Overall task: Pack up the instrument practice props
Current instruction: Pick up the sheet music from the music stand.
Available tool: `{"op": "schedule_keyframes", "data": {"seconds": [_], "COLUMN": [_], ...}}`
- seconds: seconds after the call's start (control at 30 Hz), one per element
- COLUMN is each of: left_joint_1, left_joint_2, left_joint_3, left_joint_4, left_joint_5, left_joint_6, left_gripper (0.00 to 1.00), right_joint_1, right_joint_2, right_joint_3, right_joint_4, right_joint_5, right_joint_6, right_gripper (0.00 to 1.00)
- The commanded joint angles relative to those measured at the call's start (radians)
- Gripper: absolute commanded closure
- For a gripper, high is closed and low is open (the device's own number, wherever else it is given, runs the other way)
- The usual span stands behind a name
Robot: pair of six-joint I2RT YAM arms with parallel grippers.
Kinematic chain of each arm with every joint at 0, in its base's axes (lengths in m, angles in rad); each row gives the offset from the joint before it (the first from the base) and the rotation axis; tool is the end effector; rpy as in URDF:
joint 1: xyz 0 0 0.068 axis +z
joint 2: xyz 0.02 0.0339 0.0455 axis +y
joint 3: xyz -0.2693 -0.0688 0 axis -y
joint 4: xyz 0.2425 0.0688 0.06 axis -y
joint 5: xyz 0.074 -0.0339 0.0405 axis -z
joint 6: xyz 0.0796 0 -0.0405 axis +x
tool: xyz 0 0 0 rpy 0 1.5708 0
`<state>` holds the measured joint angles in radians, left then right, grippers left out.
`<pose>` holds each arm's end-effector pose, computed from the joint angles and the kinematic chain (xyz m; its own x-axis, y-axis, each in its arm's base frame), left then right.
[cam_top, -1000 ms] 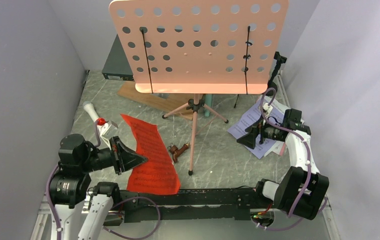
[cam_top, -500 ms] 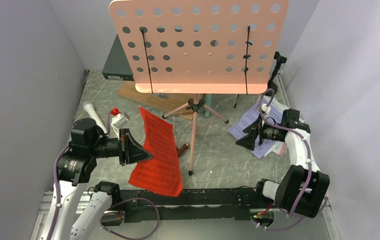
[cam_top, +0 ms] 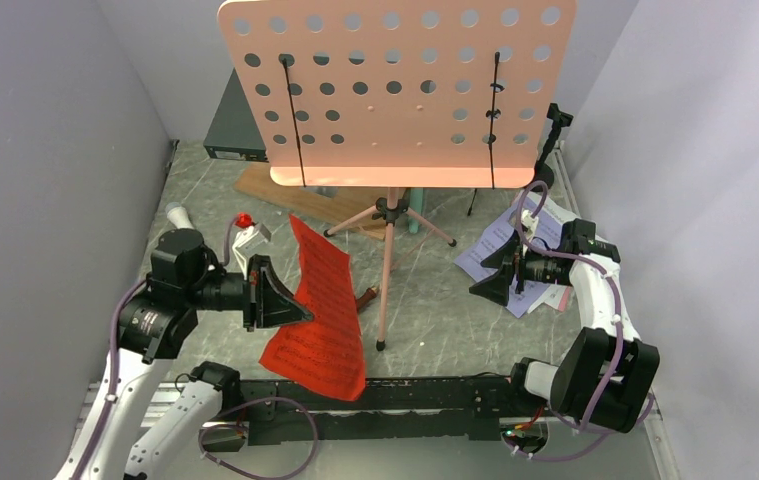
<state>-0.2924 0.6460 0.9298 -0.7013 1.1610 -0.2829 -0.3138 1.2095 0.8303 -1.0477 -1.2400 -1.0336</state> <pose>0.0916 -0.1038 0.3583 -0.6290 0.0732 -0.7740 0.7728 0.1669 -0.6123 0.2007 0.0140 0.2326 -0.4570 -0.1451 -0.8776 -0.8235 0.4420 0.3558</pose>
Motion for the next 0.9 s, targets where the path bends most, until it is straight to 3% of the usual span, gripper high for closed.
{"op": "schedule_keyframes", "data": {"seconds": [0.0,0.2,0.3,0.4,0.47,0.6,0.77,0.87], "left_joint_1": [-0.06,-0.268,-0.499,-0.803,-0.917,-0.958,-0.958,-0.958], "left_joint_2": [0.006,0.056,0.149,0.3,0.412,0.597,0.654,0.676], "left_joint_3": [0.029,0.009,0.056,0.182,0.289,0.467,0.529,0.569], "left_joint_4": [0.076,0.172,0.155,0.051,-0.05,-0.239,-0.218,-0.222], "left_joint_5": [0.004,-0.149,-0.327,-0.607,-0.759,-0.916,-0.91,-0.902], "left_joint_6": [-0.019,-0.057,-0.008,0.104,0.174,0.289,0.417,0.447], "left_gripper": [1.0,1.0,1.0,1.0,1.0,1.0,1.0,1.0], "right_joint_1": [0.004,0.005,0.004,0.004,0.004,0.005,0.015,0.027], "right_joint_2": [0.0,0.002,0.001,-0.001,0.002,0.001,-0.007,-0.011], "right_joint_3": [0.038,0.038,0.039,0.042,0.047,0.053,0.036,0.033], "right_joint_4": [-0.048,-0.048,-0.054,-0.085,-0.138,-0.28,-0.428,-0.449], "right_joint_5": [-0.055,-0.05,-0.049,-0.056,-0.07,-0.105,-0.134,-0.14], "right_joint_6": [-0.09,-0.093,-0.103,-0.145,-0.207,-0.4,-0.631,-0.666], "right_gripper": [0.0,0.0,0.0,0.0,0.0,0.0,0.0,0.0]}}
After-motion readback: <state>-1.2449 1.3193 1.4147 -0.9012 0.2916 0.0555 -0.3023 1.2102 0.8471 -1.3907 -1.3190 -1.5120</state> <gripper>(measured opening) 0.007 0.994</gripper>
